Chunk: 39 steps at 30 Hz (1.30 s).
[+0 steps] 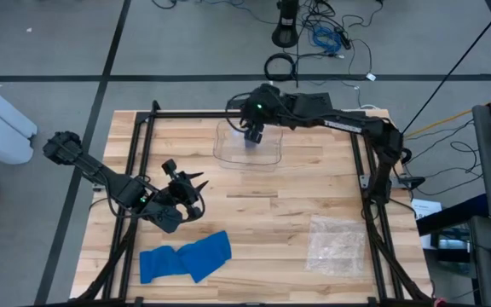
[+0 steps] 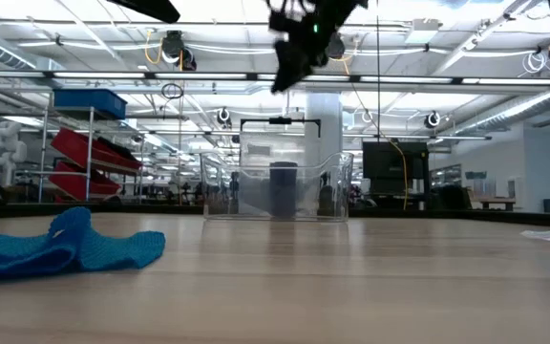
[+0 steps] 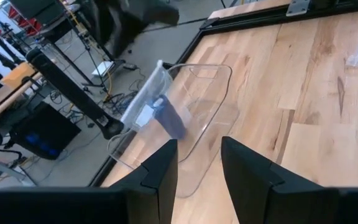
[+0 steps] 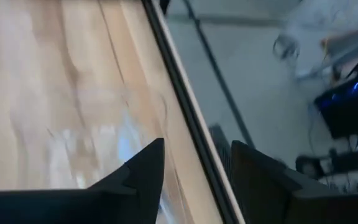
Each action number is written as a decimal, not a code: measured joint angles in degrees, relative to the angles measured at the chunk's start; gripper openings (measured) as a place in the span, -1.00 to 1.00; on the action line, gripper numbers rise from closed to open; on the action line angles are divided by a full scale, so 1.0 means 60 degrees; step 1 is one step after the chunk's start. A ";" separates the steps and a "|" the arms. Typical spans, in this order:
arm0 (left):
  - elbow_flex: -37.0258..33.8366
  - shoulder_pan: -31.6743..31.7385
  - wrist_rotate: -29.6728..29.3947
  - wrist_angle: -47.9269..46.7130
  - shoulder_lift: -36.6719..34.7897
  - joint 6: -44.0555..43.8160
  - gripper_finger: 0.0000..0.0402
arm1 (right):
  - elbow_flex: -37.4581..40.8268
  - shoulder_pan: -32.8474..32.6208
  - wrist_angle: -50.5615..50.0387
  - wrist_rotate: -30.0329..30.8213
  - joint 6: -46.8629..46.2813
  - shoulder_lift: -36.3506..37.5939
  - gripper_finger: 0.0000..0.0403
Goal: Roll bandage
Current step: Roll the blue bandage
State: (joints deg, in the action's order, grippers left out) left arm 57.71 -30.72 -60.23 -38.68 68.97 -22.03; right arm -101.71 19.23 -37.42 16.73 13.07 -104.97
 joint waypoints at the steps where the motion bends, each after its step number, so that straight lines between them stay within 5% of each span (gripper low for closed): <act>1: 0.0000 0.0000 0.0013 0.0024 0.0000 -0.0009 -0.35 | 0.0000 -0.0167 0.0048 0.0136 -0.0066 0.0178 -0.18; 10: 0.0000 -0.0016 0.0858 0.0008 0.0090 -0.0505 -0.35 | 0.0151 -0.1874 -0.0128 0.1155 -0.0518 0.1162 -0.35; 17: 0.0000 -0.0029 0.1060 0.0054 0.0667 -0.0529 -0.35 | 0.2040 -0.2883 0.1987 0.1215 -0.0368 0.2717 -0.54; 25: 0.0000 0.0178 0.1057 0.0131 0.1423 -0.0458 -0.35 | 0.5593 -0.3909 0.5134 0.1189 -0.0886 0.4764 -0.71; 31: 0.0000 0.0482 0.1030 0.0130 0.1933 -0.0443 -0.35 | 0.8574 -0.4923 0.9357 0.1148 -0.0945 0.5864 -0.78; 39: 0.0000 0.0794 0.1064 0.0145 0.2531 -0.0509 -0.35 | 1.1565 -0.6092 1.4351 0.1145 -0.0103 0.6074 -0.85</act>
State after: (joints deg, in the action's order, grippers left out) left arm 57.71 -25.96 -53.84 -37.81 84.15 -25.08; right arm -32.32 -17.32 48.68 23.60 12.45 -68.53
